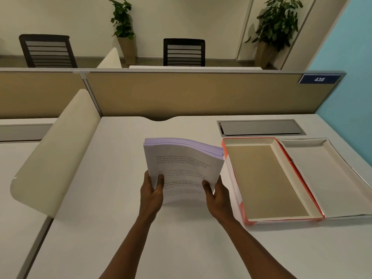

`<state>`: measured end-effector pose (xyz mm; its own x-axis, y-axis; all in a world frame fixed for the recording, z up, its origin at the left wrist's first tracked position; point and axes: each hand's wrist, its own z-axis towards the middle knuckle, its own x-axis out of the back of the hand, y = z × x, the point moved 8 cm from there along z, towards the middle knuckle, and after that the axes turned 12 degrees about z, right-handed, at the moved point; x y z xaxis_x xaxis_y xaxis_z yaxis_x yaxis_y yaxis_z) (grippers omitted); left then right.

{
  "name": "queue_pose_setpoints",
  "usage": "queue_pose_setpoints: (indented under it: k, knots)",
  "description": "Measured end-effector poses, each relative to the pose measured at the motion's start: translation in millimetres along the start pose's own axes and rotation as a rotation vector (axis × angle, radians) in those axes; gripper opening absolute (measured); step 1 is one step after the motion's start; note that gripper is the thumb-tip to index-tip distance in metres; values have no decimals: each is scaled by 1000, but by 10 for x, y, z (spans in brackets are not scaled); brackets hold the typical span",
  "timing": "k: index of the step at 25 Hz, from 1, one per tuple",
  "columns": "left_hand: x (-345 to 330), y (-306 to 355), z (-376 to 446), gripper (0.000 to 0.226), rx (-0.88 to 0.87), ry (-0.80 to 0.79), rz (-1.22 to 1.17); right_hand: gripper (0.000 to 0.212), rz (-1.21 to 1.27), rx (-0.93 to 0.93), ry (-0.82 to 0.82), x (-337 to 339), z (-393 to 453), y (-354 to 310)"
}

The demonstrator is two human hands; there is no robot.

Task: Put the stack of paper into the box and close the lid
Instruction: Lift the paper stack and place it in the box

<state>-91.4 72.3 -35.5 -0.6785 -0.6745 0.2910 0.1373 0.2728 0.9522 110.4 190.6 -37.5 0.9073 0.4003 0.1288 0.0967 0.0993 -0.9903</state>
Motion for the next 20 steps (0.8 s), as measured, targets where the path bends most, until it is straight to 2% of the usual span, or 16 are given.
queue_pose_setpoints:
  k: [3,8,13,17,20]
  knots:
    - [-2,48,21,25,-2,-3,20,29,-49,42,24,13,53,-65]
    - [35,139,69,15,-25,36,112,35,-135,62,17,63,116,-176]
    - [10,459,84,14,-55,44,168,35,-104,27,27,223,167,-364]
    - [-160,776,138,17,-24,-21,153,35,-70,17,93,539,280,-595]
    - [-411,983,200,30,20,-118,161,34,-4,-43,122,813,383,-635]
